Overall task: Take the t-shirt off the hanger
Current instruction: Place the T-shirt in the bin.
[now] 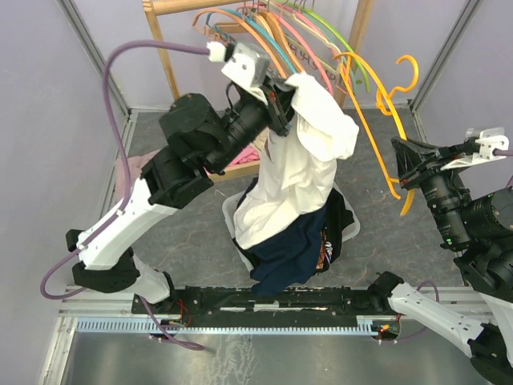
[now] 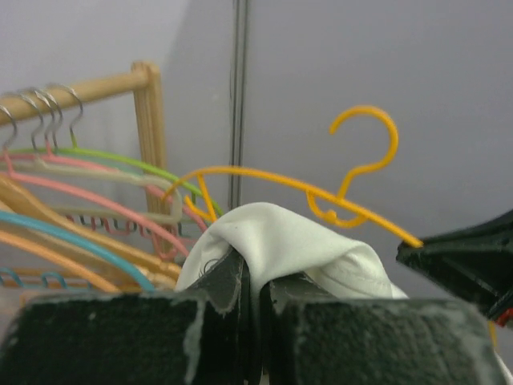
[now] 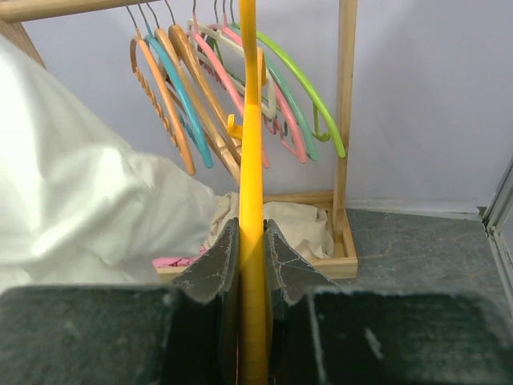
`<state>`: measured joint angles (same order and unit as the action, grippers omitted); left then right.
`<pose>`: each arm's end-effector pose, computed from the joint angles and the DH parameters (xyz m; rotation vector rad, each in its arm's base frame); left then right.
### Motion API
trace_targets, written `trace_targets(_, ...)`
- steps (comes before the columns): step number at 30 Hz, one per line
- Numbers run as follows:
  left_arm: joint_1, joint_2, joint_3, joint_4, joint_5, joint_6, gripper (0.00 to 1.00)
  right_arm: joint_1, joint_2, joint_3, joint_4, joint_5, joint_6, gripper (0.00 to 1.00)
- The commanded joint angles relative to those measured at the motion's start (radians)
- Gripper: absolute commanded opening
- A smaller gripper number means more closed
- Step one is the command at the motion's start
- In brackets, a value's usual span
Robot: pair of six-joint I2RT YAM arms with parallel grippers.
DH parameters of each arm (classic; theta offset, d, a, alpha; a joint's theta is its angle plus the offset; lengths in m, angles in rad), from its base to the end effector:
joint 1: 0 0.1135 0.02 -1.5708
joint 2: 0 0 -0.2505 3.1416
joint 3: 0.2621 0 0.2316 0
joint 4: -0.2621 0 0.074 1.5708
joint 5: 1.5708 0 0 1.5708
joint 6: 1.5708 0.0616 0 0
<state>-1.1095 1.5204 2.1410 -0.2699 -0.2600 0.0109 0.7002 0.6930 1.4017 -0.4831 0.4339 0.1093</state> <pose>0.1388 -0.2436 0.5885 0.4661 1.1831 -0.7943 0.0814 0.0347 0.4937 -0.0351 1.3765 0.3872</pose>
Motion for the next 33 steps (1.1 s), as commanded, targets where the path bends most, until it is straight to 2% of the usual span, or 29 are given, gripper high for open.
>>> trace_targets(1,-0.008,-0.101,-0.243,0.151,-0.008,-0.108,0.03,0.001,-0.015,-0.001,0.043,0.037,-0.010,0.02)
trace_targets(5,-0.007,-0.184,-0.435,0.190,-0.025,-0.179,0.03,0.002,-0.011,0.003,0.044,0.056,-0.023,0.02)
trace_targets(6,-0.009,-0.222,-0.531,0.178,-0.033,-0.220,0.03,0.002,-0.007,0.006,0.049,0.061,-0.030,0.02)
trace_targets(11,-0.010,-0.263,-0.639,0.116,-0.075,-0.261,0.03,0.002,0.011,0.006,0.058,0.057,-0.030,0.02)
trace_targets(16,-0.012,-0.270,-0.699,-0.004,-0.042,-0.292,0.03,0.001,0.032,0.000,0.068,0.049,-0.026,0.02)
trace_targets(20,-0.012,-0.272,-0.806,-0.053,-0.044,-0.333,0.03,0.001,0.046,-0.003,0.076,0.037,-0.022,0.02)
trace_targets(26,-0.041,-0.271,-1.046,0.019,-0.144,-0.422,0.03,0.001,0.060,-0.021,0.092,0.024,-0.015,0.02)
trace_targets(30,-0.091,-0.220,-1.148,0.089,-0.224,-0.474,0.03,0.001,0.071,-0.023,0.103,0.008,-0.009,0.02)
trace_targets(33,-0.113,-0.138,-1.170,0.102,-0.243,-0.510,0.03,0.001,0.081,-0.019,0.120,-0.014,-0.007,0.02)
